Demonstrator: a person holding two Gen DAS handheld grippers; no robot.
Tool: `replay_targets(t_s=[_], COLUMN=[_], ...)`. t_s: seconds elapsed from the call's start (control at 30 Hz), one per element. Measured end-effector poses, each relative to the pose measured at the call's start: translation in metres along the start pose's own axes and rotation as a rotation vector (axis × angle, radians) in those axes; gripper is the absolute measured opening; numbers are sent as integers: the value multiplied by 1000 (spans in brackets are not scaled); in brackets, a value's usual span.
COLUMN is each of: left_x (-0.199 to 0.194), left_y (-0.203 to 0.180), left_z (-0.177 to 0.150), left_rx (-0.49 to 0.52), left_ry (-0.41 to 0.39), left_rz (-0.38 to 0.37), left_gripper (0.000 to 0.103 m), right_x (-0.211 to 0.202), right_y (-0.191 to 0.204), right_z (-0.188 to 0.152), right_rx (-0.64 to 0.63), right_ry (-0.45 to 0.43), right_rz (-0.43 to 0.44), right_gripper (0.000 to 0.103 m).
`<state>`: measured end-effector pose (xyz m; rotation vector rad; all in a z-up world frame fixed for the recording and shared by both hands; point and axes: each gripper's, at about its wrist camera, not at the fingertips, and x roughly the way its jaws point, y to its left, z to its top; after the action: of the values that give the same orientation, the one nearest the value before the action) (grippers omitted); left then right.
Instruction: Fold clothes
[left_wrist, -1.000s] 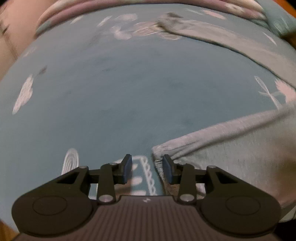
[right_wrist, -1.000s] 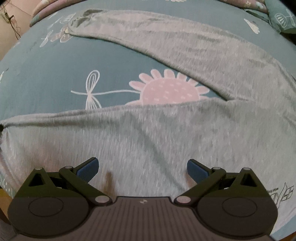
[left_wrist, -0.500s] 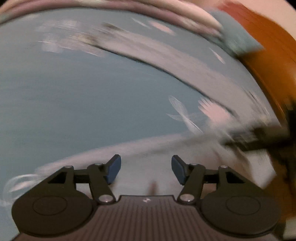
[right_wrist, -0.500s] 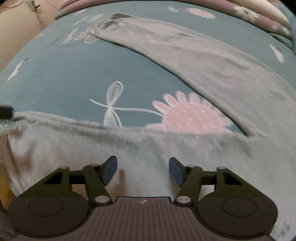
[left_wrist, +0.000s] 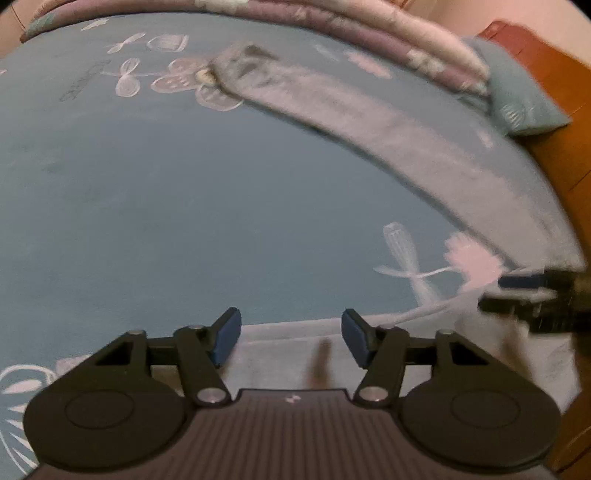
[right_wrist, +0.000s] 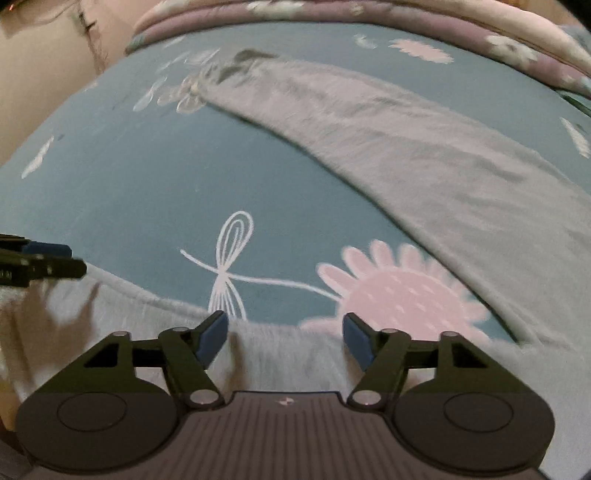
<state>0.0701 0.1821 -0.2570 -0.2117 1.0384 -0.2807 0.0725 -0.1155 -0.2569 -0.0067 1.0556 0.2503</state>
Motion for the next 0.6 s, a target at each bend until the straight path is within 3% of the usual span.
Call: replay_targets(t_s=[0.13, 0.27, 0.4, 0.5, 0.6], left_x=[12, 25, 21, 16, 3], left_y=[-30, -33, -27, -28, -35], left_z=[-14, -33, -41, -37, -33], left_rx=[94, 118, 136, 180, 225], left_ry=[70, 122, 122, 154, 165], left_rz=[-68, -41, -22, 24, 40], left_gripper=[68, 68, 70, 69, 68], right_x=[-14, 6, 24, 38, 23], right_y=[-18, -34, -36, -52, -65], right_z=[-38, -54, -34, -13, 0], right_rx=[50, 106, 55, 91, 104], right_ry=[50, 81, 7, -18, -45], right_rz=[-102, -118, -144, -133, -118], right_gripper=[86, 86, 91, 96, 96])
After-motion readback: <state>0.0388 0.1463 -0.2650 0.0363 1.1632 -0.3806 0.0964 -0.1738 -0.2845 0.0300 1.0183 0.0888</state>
